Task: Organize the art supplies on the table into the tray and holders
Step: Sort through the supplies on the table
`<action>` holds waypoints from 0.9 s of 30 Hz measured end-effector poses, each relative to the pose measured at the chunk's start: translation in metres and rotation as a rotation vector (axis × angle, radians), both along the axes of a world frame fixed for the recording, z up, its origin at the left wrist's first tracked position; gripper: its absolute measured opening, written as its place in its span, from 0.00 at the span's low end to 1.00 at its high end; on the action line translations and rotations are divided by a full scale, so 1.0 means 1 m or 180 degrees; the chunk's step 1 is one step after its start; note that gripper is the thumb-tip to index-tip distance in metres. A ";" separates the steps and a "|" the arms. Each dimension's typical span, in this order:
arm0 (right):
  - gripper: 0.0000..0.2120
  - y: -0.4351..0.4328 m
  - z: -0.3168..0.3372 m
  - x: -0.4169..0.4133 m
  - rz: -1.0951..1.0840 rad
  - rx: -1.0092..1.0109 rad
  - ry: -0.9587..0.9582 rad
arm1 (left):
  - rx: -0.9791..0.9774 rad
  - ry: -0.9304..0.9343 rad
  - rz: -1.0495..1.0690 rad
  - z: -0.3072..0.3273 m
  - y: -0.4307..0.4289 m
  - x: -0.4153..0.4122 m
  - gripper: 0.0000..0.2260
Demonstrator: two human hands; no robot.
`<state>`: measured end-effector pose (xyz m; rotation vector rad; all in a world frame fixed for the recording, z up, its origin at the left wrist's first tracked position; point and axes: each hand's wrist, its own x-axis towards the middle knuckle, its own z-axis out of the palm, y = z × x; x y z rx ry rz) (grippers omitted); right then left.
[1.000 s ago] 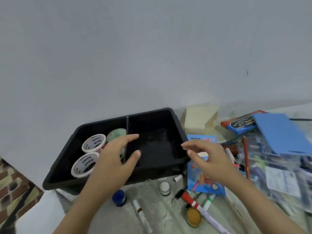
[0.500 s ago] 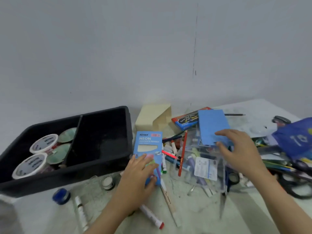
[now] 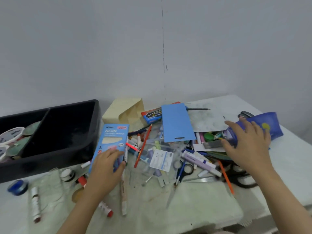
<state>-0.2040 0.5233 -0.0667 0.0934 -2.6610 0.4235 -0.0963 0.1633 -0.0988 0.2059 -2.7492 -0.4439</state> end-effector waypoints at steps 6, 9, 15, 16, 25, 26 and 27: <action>0.33 0.039 -0.016 -0.004 0.0338 -0.0425 -0.0657 | 0.0449 0.0116 0.0198 0.004 0.043 -0.005 0.13; 0.28 0.042 -0.015 -0.003 0.0331 -0.0380 -0.0307 | 0.0528 0.0298 0.0142 0.009 0.063 -0.009 0.13; 0.23 0.043 -0.009 0.004 0.0606 -0.0948 0.0545 | 0.0701 0.0728 -0.0331 0.020 0.101 -0.020 0.14; 0.22 0.041 -0.007 0.005 0.0702 -0.0989 0.0619 | 0.0774 0.0821 -0.0459 0.023 0.109 -0.022 0.14; 0.29 0.024 -0.008 0.015 0.1389 -0.1940 0.0128 | 0.0730 0.0211 -0.1952 0.034 0.211 -0.066 0.24; 0.29 0.026 -0.010 0.013 0.1392 -0.2057 0.0027 | 0.0654 0.0111 -0.2059 0.031 0.220 -0.073 0.26; 0.30 0.028 -0.012 0.011 0.1388 -0.2144 -0.0065 | 0.0624 -0.0001 -0.2122 0.027 0.226 -0.080 0.27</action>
